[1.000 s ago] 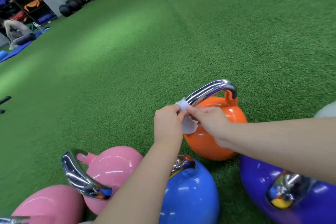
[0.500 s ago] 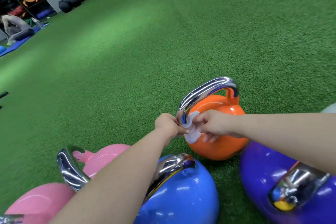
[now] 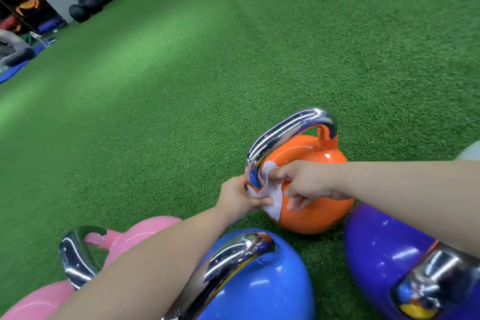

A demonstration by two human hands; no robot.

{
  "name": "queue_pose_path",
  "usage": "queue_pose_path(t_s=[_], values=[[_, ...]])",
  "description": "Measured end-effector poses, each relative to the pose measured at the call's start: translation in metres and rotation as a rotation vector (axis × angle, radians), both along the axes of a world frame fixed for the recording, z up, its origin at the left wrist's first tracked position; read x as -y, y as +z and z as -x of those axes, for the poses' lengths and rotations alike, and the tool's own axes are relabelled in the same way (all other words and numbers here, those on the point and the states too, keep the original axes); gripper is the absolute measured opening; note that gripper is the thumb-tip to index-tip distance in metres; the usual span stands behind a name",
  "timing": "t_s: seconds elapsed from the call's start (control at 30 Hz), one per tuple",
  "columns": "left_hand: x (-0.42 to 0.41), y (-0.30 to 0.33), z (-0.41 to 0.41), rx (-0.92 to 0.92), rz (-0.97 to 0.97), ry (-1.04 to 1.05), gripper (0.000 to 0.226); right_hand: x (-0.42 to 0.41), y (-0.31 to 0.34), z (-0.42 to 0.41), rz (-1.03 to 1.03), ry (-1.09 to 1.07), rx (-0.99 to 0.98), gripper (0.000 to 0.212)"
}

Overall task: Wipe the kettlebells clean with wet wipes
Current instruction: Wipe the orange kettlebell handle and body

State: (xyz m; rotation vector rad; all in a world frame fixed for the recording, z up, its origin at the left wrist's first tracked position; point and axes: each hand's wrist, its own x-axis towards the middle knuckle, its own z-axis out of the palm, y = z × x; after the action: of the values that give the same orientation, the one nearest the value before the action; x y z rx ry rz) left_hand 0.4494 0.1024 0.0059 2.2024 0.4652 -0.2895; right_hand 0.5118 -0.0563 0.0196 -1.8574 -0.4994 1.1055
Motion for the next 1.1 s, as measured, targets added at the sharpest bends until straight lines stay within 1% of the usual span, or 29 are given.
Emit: queue_pose_path(t_s=[0.1,0.17,0.27,0.37,0.47,0.53,0.63,0.7,0.77,0.83,0.93,1.0,1.07,1.1], values=[[0.002,0.007,0.0,0.089,-0.119,-0.02,0.033,-0.002,0.001,0.004,-0.003,-0.016,0.014,0.062],[0.002,0.012,0.002,0.129,-0.175,-0.011,0.034,-0.007,-0.004,0.01,-0.062,-0.074,-0.04,0.067],[0.0,0.025,0.003,0.161,-0.316,0.0,0.033,-0.02,-0.012,0.018,-0.109,-0.149,-0.081,0.072],[0.002,0.042,0.006,0.21,-0.36,0.014,0.026,-0.032,-0.019,0.032,-0.159,-0.252,-0.126,0.074],[0.008,0.054,0.011,0.248,-0.245,0.089,0.025,-0.038,-0.02,0.045,-0.274,-0.413,-0.218,0.067],[0.011,0.06,0.014,0.29,-0.219,0.119,0.015,-0.036,-0.016,0.04,-0.321,-0.439,-0.283,0.059],[0.017,0.071,0.011,0.398,-0.295,0.11,0.014,-0.033,-0.003,0.018,-0.356,-0.436,-0.35,0.049],[0.023,0.079,0.006,0.432,-0.341,0.065,0.011,-0.033,0.005,0.009,-0.365,-0.454,-0.425,0.045],[0.031,0.086,0.002,0.446,-0.424,-0.018,0.007,-0.029,0.01,0.006,-0.393,-0.489,-0.492,0.042],[0.038,0.091,-0.004,0.483,-0.545,-0.116,0.005,-0.02,0.012,0.004,-0.432,-0.5,-0.518,0.039],[0.056,0.095,-0.018,0.484,-0.594,-0.185,0.025,0.0,0.021,-0.004,-0.406,-0.434,-0.44,0.035],[0.067,0.096,-0.029,0.463,-0.636,-0.221,0.025,0.015,0.033,-0.007,-0.327,-0.438,-0.354,0.029],[0.072,0.096,-0.036,0.443,-0.679,-0.231,0.027,0.032,0.049,-0.004,-0.205,-0.457,-0.198,0.02],[0.075,0.096,-0.038,0.426,-0.677,-0.216,0.03,0.04,0.057,-0.002,-0.172,-0.482,-0.047,0.02]])
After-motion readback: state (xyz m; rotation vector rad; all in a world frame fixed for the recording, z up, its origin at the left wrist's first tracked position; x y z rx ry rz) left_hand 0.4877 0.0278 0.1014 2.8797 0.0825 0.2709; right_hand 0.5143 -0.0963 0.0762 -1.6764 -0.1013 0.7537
